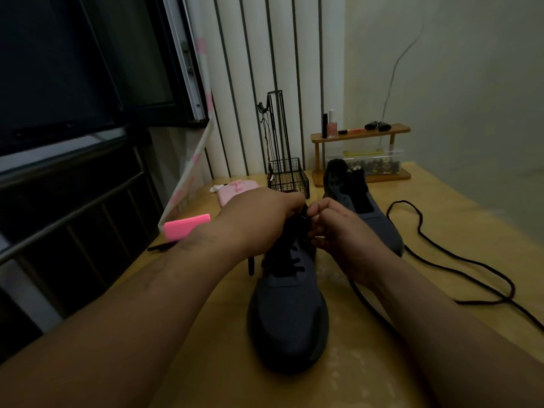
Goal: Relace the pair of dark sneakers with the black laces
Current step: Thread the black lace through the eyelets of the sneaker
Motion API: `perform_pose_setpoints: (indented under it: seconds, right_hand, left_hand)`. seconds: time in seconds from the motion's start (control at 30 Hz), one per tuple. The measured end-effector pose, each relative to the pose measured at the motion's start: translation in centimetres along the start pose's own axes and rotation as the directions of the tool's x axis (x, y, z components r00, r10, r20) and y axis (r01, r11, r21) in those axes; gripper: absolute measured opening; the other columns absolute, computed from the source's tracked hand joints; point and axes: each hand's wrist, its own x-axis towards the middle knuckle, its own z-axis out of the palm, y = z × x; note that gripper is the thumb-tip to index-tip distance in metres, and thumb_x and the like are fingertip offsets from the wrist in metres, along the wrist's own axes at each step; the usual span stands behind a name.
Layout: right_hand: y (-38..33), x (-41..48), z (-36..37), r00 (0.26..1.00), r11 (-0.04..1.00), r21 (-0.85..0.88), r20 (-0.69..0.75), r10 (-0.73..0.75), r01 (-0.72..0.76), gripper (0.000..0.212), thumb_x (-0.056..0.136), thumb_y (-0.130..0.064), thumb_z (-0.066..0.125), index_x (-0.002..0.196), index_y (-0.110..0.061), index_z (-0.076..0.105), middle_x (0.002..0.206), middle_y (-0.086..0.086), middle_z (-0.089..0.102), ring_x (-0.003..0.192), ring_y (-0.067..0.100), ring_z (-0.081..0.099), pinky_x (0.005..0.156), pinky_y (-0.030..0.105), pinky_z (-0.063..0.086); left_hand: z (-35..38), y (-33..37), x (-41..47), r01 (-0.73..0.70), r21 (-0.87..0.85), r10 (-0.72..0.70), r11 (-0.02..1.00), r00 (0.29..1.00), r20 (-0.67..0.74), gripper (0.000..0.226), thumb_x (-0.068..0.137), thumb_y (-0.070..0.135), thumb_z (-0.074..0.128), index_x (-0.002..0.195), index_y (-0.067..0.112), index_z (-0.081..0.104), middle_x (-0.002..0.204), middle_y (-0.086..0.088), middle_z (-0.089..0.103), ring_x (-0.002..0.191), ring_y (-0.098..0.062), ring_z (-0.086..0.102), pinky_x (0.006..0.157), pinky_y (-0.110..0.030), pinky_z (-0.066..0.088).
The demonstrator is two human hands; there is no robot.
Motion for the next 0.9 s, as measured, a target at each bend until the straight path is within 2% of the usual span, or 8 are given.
perform_pose_setpoints:
  seconds: [0.13,0.23,0.33,0.47,0.6,0.67,0.8,0.9]
  right_hand:
    - [0.0,0.0,0.0,1.0,1.0,0.0,0.001,-0.002,0.002,0.02,0.098,-0.007,0.047,0.095,-0.019,0.062,0.08,0.0,0.052,0.078,0.018,0.049,0.074,0.035,0.041]
    - [0.0,0.0,-0.1,1.0,1.0,0.009,0.007,0.003,-0.003,0.02,0.098,-0.007,0.046,0.095,-0.02,0.062,0.08,0.0,0.051,0.076,0.017,0.049,0.072,0.033,0.041]
    - [0.0,-0.1,-0.1,1.0,1.0,0.012,0.014,0.0,0.0,0.02,0.098,-0.007,0.047,0.096,-0.019,0.062,0.083,0.001,0.053,0.079,0.019,0.05,0.074,0.034,0.042]
    - [0.1,-0.1,-0.3,1.0,1.0,0.0,0.024,-0.012,0.012,0.011,0.103,-0.013,0.051,0.097,-0.018,0.06,0.085,0.001,0.054,0.084,0.022,0.05,0.076,0.035,0.043]
    - [0.3,0.1,-0.2,1.0,1.0,-0.021,0.012,-0.019,0.02,0.01,0.102,-0.013,0.055,0.097,-0.019,0.062,0.086,-0.001,0.057,0.081,0.018,0.053,0.077,0.035,0.044]
    - [0.4,0.3,-0.2,1.0,1.0,-0.002,-0.001,-0.015,0.015,0.011,0.101,-0.009,0.056,0.104,-0.017,0.062,0.087,0.0,0.059,0.08,0.017,0.054,0.075,0.033,0.045]
    - [0.5,0.4,-0.6,1.0,0.998,0.053,0.02,0.02,-0.021,0.032,0.1,-0.005,0.054,0.131,-0.015,0.057,0.104,0.013,0.058,0.091,0.026,0.054,0.077,0.034,0.046]
    - [0.6,0.4,-0.8,0.999,0.996,0.084,0.04,0.03,-0.034,0.037,0.101,-0.002,0.052,0.137,-0.01,0.053,0.11,0.015,0.055,0.096,0.028,0.052,0.078,0.035,0.044]
  left_hand:
    - [-0.4,0.4,0.0,-0.012,0.034,0.012,0.999,1.0,0.007,0.025,0.104,0.012,0.048,0.098,0.036,0.043,0.08,0.01,0.043,0.067,-0.005,0.042,0.052,-0.027,0.025]
    - [0.0,0.2,0.2,0.01,-0.011,-0.01,1.0,1.0,0.01,0.026,0.103,0.011,0.05,0.098,0.035,0.045,0.08,0.008,0.046,0.067,-0.008,0.045,0.053,-0.027,0.027]
    - [0.3,0.1,0.2,0.009,-0.013,-0.009,1.0,1.0,-0.028,0.016,0.106,0.018,0.048,0.103,0.033,0.051,0.081,0.009,0.046,0.07,-0.006,0.044,0.054,-0.028,0.029]
    - [0.7,0.0,0.3,0.022,-0.102,-0.026,0.994,0.999,-0.038,0.01,0.109,0.031,0.044,0.104,0.032,0.052,0.087,0.008,0.055,0.079,-0.008,0.05,0.065,-0.035,0.049]
    - [1.0,-0.3,0.4,0.049,-0.209,-0.058,0.977,0.998,-0.035,0.011,0.108,0.035,0.049,0.099,0.032,0.055,0.091,0.008,0.059,0.084,-0.007,0.053,0.072,-0.037,0.051]
    - [1.1,-0.4,0.3,0.054,-0.227,-0.066,0.972,0.997,-0.045,0.011,0.107,0.033,0.051,0.099,0.03,0.057,0.091,0.009,0.058,0.085,-0.008,0.053,0.073,-0.037,0.05]
    - [1.0,-0.6,0.2,0.034,-0.242,-0.044,0.97,0.998,-0.037,0.011,0.107,0.03,0.051,0.1,0.027,0.06,0.092,0.009,0.059,0.087,-0.012,0.055,0.077,-0.04,0.052]
    - [0.7,-0.6,0.3,-0.001,-0.21,-0.002,0.978,1.0,-0.014,0.012,0.108,0.028,0.05,0.105,0.026,0.061,0.089,0.008,0.056,0.081,-0.006,0.051,0.069,-0.032,0.047]
